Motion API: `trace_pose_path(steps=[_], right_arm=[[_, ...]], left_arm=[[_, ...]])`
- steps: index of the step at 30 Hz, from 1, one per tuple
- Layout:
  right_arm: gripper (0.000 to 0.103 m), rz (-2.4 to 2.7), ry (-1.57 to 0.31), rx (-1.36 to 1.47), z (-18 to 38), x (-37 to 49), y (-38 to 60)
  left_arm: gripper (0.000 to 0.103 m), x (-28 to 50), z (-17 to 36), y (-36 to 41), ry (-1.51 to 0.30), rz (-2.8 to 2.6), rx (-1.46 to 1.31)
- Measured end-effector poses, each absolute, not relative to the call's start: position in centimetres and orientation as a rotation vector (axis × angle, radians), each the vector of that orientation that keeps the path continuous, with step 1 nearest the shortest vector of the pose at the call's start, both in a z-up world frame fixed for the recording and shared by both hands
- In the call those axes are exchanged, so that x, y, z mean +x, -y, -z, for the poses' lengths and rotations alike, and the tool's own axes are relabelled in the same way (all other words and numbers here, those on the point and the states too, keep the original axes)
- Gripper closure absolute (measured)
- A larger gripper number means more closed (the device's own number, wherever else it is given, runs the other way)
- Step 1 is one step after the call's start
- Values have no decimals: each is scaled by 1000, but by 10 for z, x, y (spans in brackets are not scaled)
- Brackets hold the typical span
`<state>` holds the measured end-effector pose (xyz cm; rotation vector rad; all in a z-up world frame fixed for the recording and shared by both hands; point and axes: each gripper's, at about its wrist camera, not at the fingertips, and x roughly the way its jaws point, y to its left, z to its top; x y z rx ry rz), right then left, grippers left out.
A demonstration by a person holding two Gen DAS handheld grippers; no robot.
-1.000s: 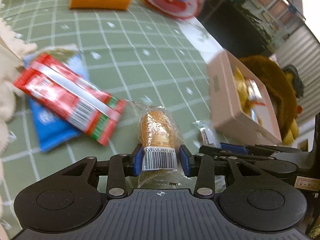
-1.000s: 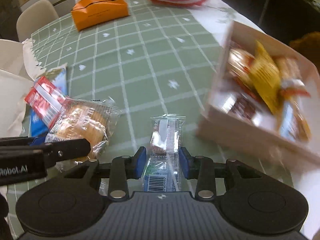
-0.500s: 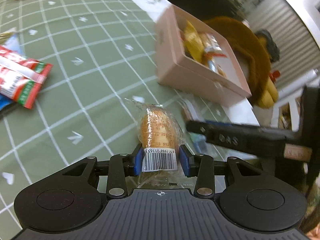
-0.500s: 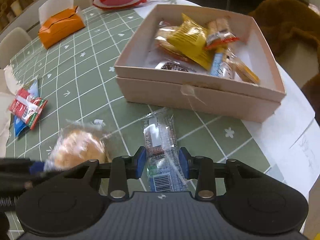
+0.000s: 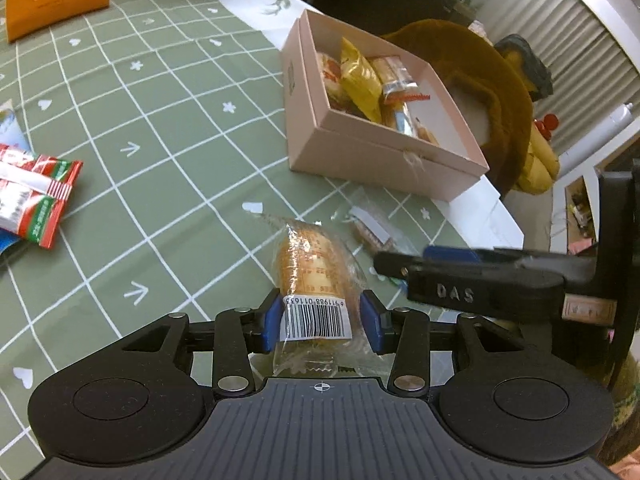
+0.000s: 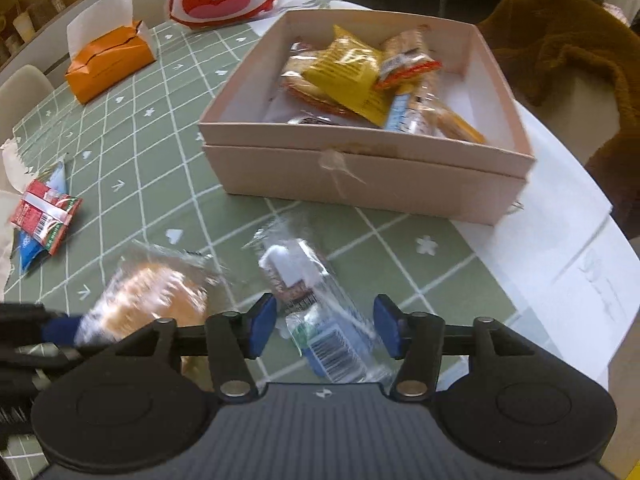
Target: Organize snacks
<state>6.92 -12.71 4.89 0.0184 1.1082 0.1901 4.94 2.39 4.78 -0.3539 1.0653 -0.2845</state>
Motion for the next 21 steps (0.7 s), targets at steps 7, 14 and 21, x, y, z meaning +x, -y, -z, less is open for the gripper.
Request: trace_pose_path(steps=[7, 14, 21], right_arm=[[38, -146, -1078, 16, -47, 55, 144], [36, -122, -1062, 32, -47, 44, 158], [36, -103, -1035, 60, -53, 37, 174]], left_arm=[[50, 52, -47, -13, -1053, 201, -249], [51, 53, -51, -22, -1020, 161, -265], [52, 50, -70, -41, -933, 193, -391]])
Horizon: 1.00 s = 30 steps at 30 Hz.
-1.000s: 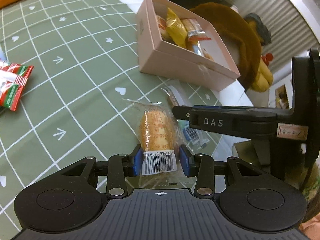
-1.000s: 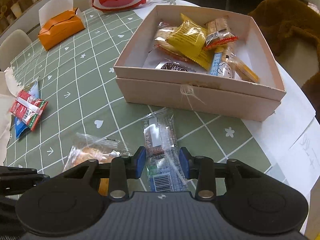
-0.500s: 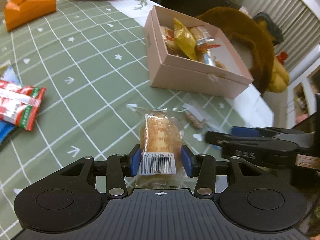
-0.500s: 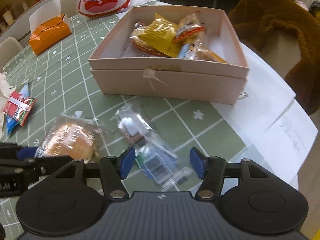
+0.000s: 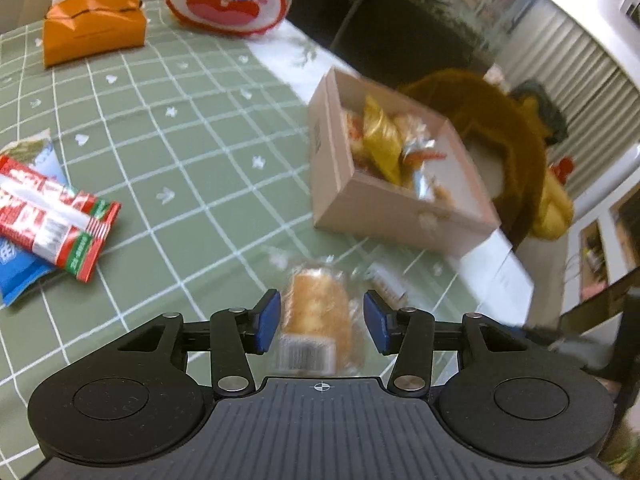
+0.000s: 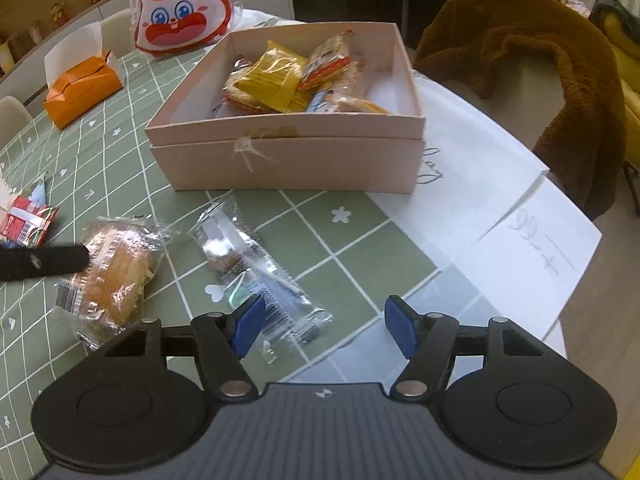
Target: Organize snacks
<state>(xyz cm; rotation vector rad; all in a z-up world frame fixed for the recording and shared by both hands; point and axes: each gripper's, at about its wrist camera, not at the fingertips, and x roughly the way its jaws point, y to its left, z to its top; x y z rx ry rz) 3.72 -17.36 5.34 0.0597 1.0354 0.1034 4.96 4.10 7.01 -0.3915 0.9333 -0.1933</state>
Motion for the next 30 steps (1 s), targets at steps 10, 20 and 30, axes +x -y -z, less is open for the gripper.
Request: trace_pose_path(steps=[10, 20, 30], right_arm=[[36, -95, -1013, 58, -55, 28, 188], [36, -173, -985, -25, -57, 25, 175], [36, -299, -960, -132, -55, 49, 134]], left_arm=[[52, 70, -64, 1, -1004, 153, -141], [42, 76, -48, -4, -1057, 124, -177], [54, 64, -53, -14, -1053, 127, -216]])
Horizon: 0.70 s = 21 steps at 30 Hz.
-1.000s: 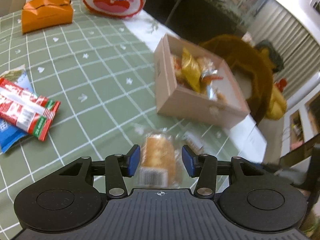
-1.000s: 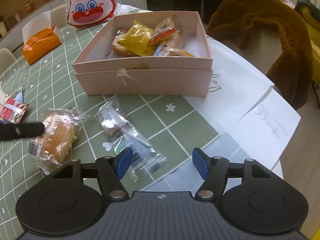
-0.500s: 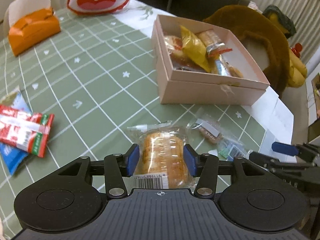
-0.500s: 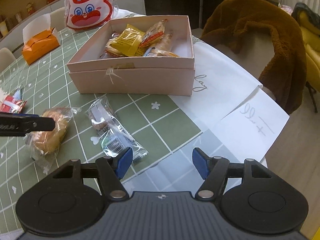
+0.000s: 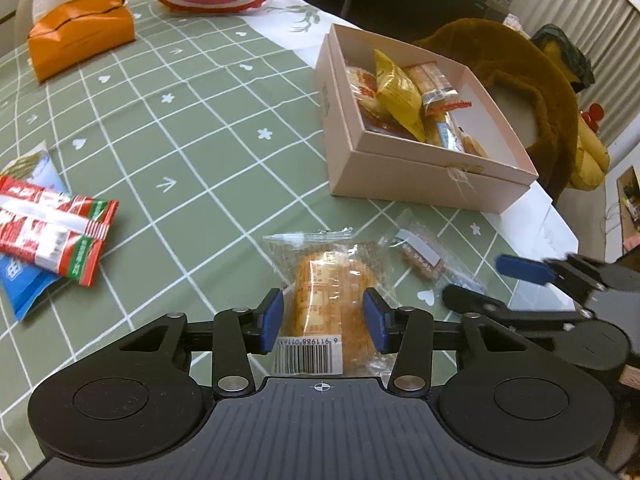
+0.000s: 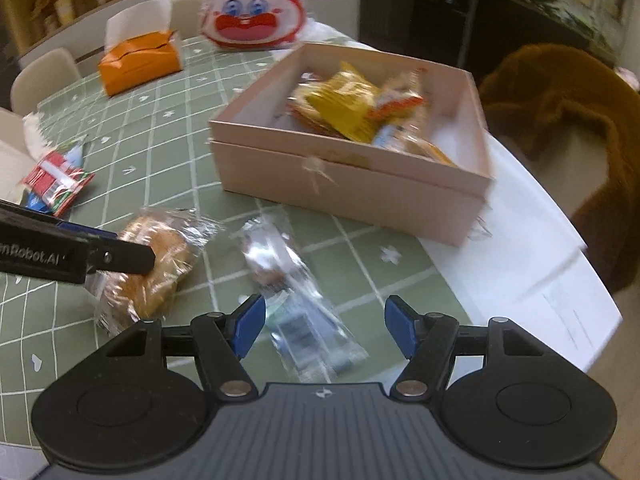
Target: Organize snacks
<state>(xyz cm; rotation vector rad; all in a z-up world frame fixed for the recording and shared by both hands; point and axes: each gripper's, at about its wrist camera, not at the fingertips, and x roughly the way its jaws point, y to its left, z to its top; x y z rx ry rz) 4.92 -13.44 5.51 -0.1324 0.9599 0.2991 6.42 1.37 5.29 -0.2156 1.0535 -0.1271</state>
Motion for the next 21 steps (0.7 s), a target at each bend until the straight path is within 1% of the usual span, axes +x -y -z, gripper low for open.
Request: trace_pose_path(steps=[3, 8, 10, 11, 12, 15, 21], right_arm=[[36, -319, -965, -163, -47, 62, 121], [38, -326, -977, -133, -43, 79, 112], [53, -330, -983, -111, -45, 81, 112], [57, -336, -986, -100, -46, 81, 113], [64, -340, -990, -88, -47, 81, 113], [68, -357, -1008, -37, -50, 77, 119], [68, -342, -1026, 28, -54, 58, 137]], left_arm=[[54, 60, -53, -18, -1055, 124, -230], [54, 58, -52, -22, -1056, 127, -245], [54, 58, -52, -21, -1056, 130, -241], [55, 58, -52, -21, -1056, 131, -240], [55, 58, -52, -20, -1056, 131, -240], [55, 59, -52, -21, -1055, 130, -248], [55, 61, -51, -18, -1059, 138, -243]])
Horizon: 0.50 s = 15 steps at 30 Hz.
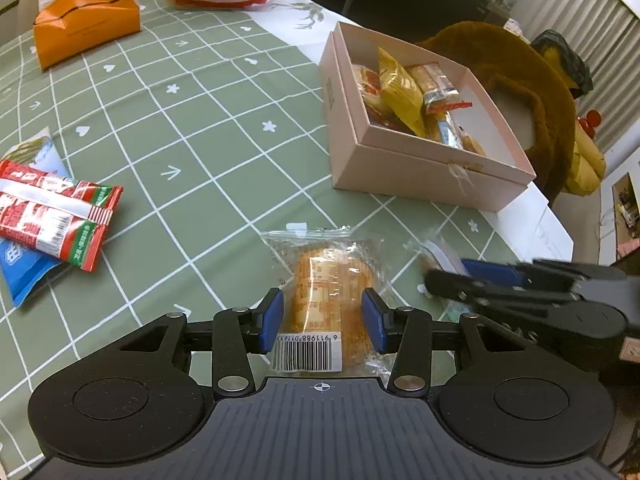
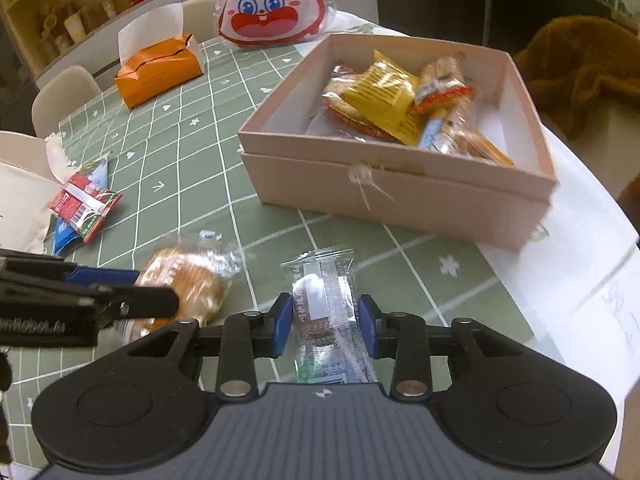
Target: Organize snacks
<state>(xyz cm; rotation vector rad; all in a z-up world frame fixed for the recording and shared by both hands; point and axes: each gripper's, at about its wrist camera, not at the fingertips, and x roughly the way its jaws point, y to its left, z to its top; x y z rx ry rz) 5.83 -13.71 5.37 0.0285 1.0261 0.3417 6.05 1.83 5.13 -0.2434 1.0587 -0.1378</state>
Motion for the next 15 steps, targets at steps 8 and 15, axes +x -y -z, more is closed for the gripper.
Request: trace_pose_path(steps=[8, 15], right_arm=[[68, -284, -1020, 21, -60, 31, 159], [68, -252, -991, 66, -76, 9, 181]], left_arm=[[55, 59, -52, -3, -1069, 180, -212], [62, 42, -67, 19, -1012, 227, -206]])
